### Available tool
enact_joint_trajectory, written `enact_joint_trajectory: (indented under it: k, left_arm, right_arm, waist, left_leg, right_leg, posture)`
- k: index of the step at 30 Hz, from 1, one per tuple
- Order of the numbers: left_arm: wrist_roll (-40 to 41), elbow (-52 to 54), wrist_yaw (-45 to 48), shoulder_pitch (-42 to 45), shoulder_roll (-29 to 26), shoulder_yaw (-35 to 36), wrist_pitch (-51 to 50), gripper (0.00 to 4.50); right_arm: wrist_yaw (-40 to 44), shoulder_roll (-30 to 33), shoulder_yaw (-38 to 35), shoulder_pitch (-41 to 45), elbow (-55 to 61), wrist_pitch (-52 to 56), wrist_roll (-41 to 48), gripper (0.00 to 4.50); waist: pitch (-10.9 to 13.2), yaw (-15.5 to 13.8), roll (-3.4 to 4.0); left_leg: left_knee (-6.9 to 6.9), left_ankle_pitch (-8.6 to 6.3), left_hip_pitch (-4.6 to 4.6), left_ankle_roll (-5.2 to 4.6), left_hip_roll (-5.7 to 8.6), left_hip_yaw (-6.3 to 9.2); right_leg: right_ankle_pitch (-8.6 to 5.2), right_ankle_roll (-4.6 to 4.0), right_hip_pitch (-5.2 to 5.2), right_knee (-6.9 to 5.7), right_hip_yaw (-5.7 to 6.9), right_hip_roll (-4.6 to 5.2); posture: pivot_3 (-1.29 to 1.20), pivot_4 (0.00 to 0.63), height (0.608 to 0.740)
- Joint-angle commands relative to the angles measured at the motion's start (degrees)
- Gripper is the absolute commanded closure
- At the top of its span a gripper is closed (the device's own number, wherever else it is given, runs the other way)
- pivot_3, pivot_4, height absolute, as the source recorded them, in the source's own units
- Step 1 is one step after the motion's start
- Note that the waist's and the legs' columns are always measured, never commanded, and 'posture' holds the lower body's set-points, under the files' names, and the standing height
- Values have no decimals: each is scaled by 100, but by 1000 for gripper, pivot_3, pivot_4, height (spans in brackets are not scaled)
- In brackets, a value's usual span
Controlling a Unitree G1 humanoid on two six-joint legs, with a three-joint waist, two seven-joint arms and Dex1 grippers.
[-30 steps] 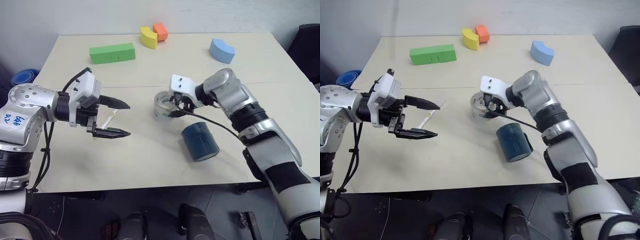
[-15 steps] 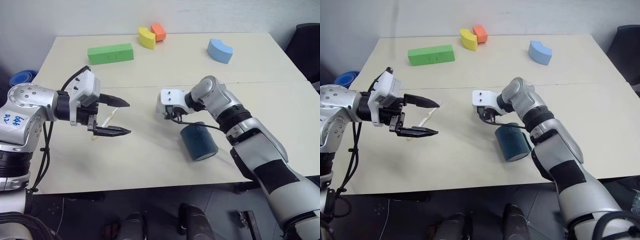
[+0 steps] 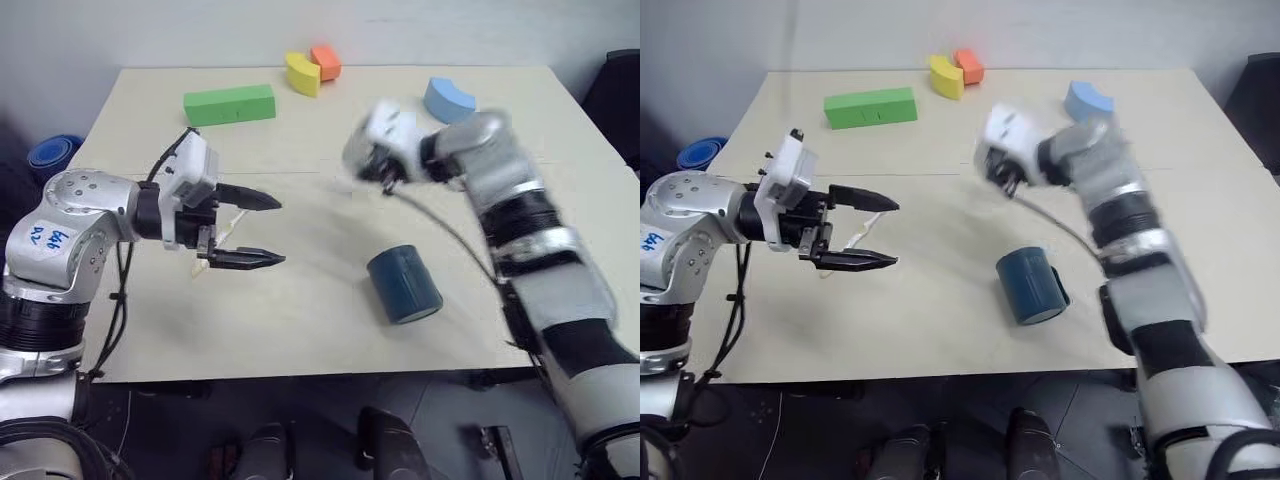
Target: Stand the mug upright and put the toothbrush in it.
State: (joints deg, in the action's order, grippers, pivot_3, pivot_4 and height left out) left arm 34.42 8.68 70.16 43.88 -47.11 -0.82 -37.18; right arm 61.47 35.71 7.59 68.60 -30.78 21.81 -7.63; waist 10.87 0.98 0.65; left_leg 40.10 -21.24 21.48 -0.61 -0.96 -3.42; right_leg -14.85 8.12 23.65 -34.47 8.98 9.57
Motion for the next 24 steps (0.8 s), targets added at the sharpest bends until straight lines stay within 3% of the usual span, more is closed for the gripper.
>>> enact_joint_trajectory:
  k: [1,5,10,14,19,24]
  left_arm:
    - [196,175,32,198,170,-1,-82,0]
    - [99,-56,174,409,477,-223,49,0]
    - [7,-305,409,672,780,-442,225,0]
    - [-77,-458,572,884,960,-595,359,0]
    - [-87,-458,662,948,925,-575,347,0]
    - [37,-162,605,780,830,-469,179,0]
  right_arm:
    - [-185,1179,-1101,-1177,1806,1426,151,4263]
    - [-141,2411,-2494,-3231,2899,2490,265,4263]
    - [-206,2850,-3354,-4897,3027,2561,428,4263]
    - [-397,2910,-3429,-5391,2558,2309,504,4263]
    - [-641,2804,-3453,-5390,2230,2370,770,4263]
    - [-795,2809,-3404,-5694,2132,2289,941,2617]
  waist:
    - [0,-133,0]
    - [1,-231,1]
    - [1,-119,1]
    - [0,-77,1]
    - [-2,-83,8]
    - [-2,-124,7]
  left_leg:
    - [-1,-2,1,-2,2,-1]
    - [-1,-7,12,-11,7,-31]
    - [2,7,-24,-20,5,-96]
    - [3,18,-48,-26,6,-123]
    - [-6,17,-51,-28,7,-143]
    - [-2,16,-41,-30,9,-133]
  right_leg:
    - [0,0,-1,3,1,0]
    - [0,1,-1,41,-7,0]
    - [0,0,-6,36,-54,0]
    - [2,-3,-16,39,-87,0]
    - [2,-3,2,35,-110,-1]
    - [3,-2,2,39,-110,-2]
  posture:
    - [0,150,740]
    - [0,150,740]
    - [0,150,740]
    - [0,150,740]
    - [0,150,740]
    - [0,150,740]
